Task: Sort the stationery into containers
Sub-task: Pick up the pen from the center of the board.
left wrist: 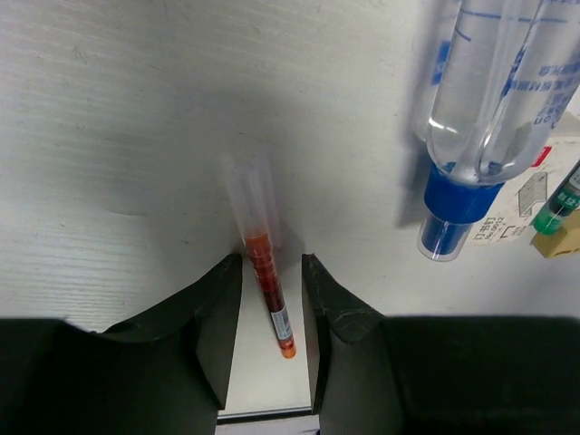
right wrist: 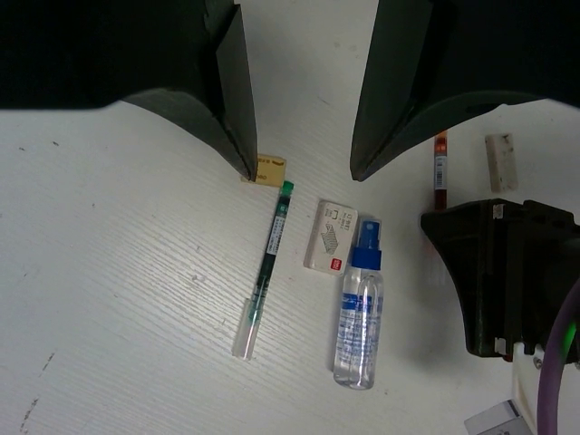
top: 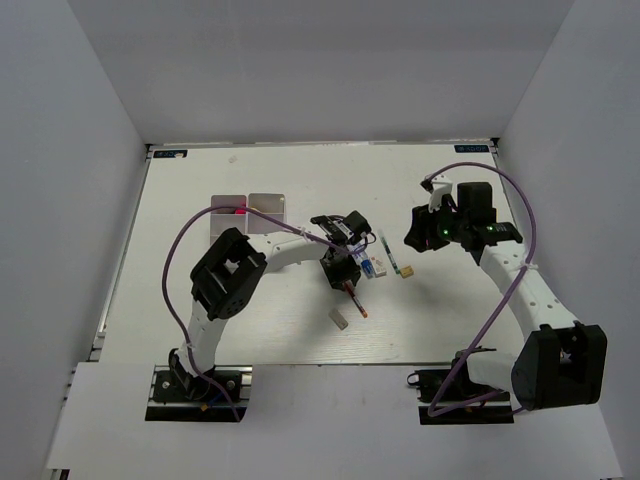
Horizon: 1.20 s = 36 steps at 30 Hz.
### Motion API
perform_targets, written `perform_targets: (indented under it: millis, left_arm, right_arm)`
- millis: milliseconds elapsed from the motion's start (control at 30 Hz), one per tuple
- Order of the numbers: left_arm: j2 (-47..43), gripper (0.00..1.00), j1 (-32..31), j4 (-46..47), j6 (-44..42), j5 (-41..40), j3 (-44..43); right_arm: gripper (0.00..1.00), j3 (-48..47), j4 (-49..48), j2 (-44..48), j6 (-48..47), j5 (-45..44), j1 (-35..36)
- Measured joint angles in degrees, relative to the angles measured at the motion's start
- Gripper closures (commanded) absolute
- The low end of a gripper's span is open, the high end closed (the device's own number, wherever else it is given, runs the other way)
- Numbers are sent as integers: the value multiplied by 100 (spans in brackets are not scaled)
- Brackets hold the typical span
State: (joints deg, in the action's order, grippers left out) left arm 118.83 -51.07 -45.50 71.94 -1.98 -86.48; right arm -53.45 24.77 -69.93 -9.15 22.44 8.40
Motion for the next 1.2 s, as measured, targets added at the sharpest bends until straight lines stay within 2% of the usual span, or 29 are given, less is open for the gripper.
perform_targets:
  millis: [233, 700, 733, 767, 867, 933, 1033, 1133, 1167, 1200]
  left_arm:
    - [186, 59, 0, -267, -485, 166, -260]
    - [105, 92, -2, -337, -975, 155, -138]
    - [74, 93, -7, -348, -1021, 114, -114]
    - [55, 96, -7, -363, -1080, 68, -109]
    - [17, 99, -20, -393, -1381, -232, -153]
    - [-66, 100, -20, -376, -1561, -459, -184]
    - [-551, 100, 42, -216, -1788, -870, -114]
    - [-1408, 100, 164, 24, -1904, -1399, 87]
    - [-1757, 100, 223, 50, -1917, -1633, 98]
    - [-1921, 100, 291, 76, -1919, -1770, 96]
  right_arm:
    - [48, 48, -83, 15, 109, 63, -33]
    - [48, 81, -92, 15, 168, 175, -90]
    - [46, 81, -92, 17, 168, 177, -92]
    - [33, 83, -92, 17, 170, 177, -92]
    - [11, 116, -101, 26, 142, 214, -96]
    - [10, 199, -105, 61, 85, 264, -94]
    - [16, 319, -92, 79, 9, 350, -94]
    - [27, 382, -87, 79, -61, 431, -96]
    - [41, 387, -90, 81, -79, 459, -94]
    - [49, 396, -101, 85, -118, 494, -94]
